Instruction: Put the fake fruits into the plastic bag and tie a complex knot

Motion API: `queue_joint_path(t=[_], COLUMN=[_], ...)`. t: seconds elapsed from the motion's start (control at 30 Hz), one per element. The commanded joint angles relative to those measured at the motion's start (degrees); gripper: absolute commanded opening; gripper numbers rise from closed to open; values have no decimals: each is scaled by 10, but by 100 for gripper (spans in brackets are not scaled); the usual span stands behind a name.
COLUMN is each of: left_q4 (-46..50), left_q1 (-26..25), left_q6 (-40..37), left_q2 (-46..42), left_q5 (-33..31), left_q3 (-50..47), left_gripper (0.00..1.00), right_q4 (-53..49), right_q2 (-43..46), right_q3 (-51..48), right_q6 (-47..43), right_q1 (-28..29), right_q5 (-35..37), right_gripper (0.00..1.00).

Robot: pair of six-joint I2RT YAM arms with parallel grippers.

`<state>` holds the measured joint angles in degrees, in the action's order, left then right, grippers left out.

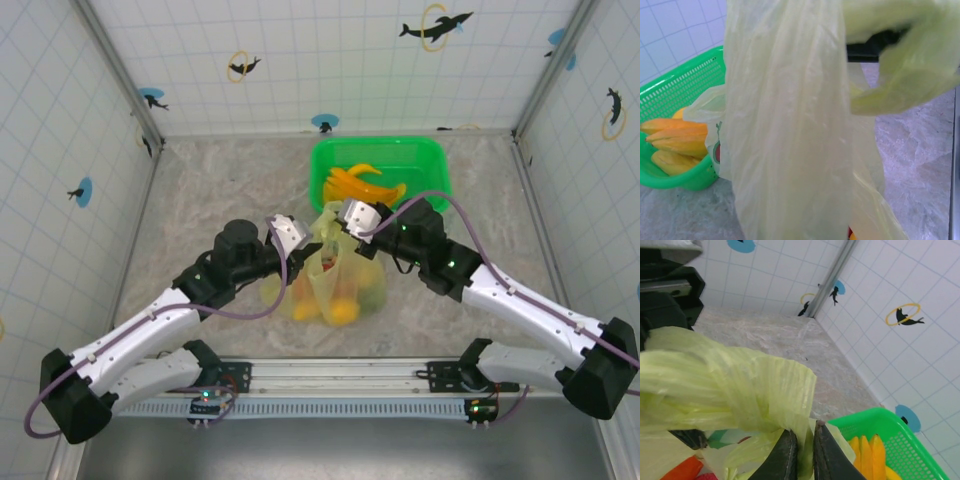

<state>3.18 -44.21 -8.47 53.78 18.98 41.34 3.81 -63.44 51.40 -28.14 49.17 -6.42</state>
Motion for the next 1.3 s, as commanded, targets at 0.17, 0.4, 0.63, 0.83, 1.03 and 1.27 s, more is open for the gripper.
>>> queue_joint_path(t=[0.17, 0.4, 0.63, 0.83, 1.03, 1.27], left_q4=[-13, -8, -9, 14, 24, 28], left_q1=[1, 1, 1, 2, 3, 3], left_q6=[2, -14, -19, -2, 7, 19], left_q2=[-9, -11, -21, -12, -16, -19], left_q5=[-7, 25, 37, 3, -14, -10], left_q3=[2, -6, -20, -9, -3, 1], left_gripper=[0, 0, 0, 0, 0, 0], right_q4=[-44, -68, -15, 2, 45, 88], right_q2=[-13, -47, -57, -41, -24, -19], right_q3=[17, 34, 33, 21, -4, -26], right_q6=[19, 21, 36, 20, 2, -20], right_q1=[-12, -24, -25, -10, 16, 44], right_q5=[-133, -151, -161, -79, 22, 122], right_gripper=[18, 37, 14, 0, 0, 0])
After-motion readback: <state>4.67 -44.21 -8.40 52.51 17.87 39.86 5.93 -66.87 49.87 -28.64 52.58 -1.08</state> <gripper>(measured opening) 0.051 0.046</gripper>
